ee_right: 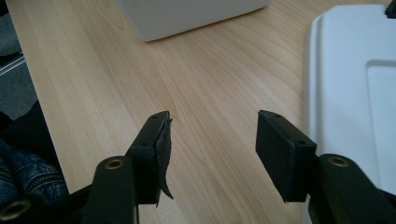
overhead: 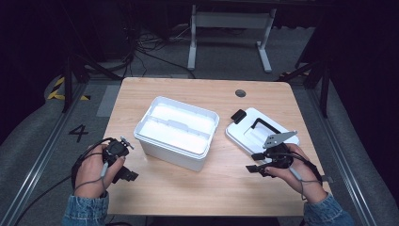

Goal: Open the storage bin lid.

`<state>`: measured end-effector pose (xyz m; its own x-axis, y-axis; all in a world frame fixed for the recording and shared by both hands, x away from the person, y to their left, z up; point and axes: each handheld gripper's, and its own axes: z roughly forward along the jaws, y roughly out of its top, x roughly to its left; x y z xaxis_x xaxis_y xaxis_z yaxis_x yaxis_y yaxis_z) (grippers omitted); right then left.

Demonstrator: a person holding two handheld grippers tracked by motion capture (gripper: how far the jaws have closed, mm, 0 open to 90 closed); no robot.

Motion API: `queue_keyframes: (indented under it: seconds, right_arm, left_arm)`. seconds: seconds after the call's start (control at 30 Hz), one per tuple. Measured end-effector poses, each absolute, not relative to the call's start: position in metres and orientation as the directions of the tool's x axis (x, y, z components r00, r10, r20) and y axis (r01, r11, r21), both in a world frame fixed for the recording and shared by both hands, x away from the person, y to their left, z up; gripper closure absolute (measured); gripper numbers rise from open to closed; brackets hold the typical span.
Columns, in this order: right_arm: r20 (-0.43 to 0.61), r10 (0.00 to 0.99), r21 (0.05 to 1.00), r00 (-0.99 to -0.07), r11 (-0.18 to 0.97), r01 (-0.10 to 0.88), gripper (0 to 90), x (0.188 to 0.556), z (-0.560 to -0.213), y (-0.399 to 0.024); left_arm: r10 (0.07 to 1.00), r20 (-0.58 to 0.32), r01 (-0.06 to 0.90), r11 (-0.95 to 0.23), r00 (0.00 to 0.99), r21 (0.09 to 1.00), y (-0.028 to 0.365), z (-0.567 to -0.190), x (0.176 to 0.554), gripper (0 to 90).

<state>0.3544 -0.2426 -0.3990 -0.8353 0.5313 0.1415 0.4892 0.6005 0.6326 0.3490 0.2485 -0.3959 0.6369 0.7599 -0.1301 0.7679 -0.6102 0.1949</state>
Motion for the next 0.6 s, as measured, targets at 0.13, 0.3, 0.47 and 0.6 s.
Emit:
queue_keyframes:
  seconds: [0.13,0.3,0.47,0.6]
  right_arm:
    - [0.148,0.526,0.617,-0.838,0.613,0.494,46.1,0.353,-0.406,-0.236]
    - [0.142,0.526,0.616,-0.838,0.616,0.491,46.6,0.353,-0.417,-0.232]
    - [0.132,0.525,0.641,-0.841,0.602,0.476,47.4,0.352,-0.430,-0.226]
    - [0.130,0.529,0.659,-0.838,0.586,0.472,48.1,0.350,-0.437,-0.223]
  left_arm:
    - [0.762,-0.130,0.770,-0.607,0.634,0.196,0.249,-0.395,0.348,18.3]
    - [0.765,-0.119,0.770,-0.606,0.633,0.198,0.248,-0.397,0.349,18.3]
    - [0.774,-0.119,0.780,-0.597,0.622,0.188,0.247,-0.399,0.348,18.3]
    - [0.773,-0.116,0.778,-0.601,0.624,0.181,0.247,-0.400,0.348,18.3]
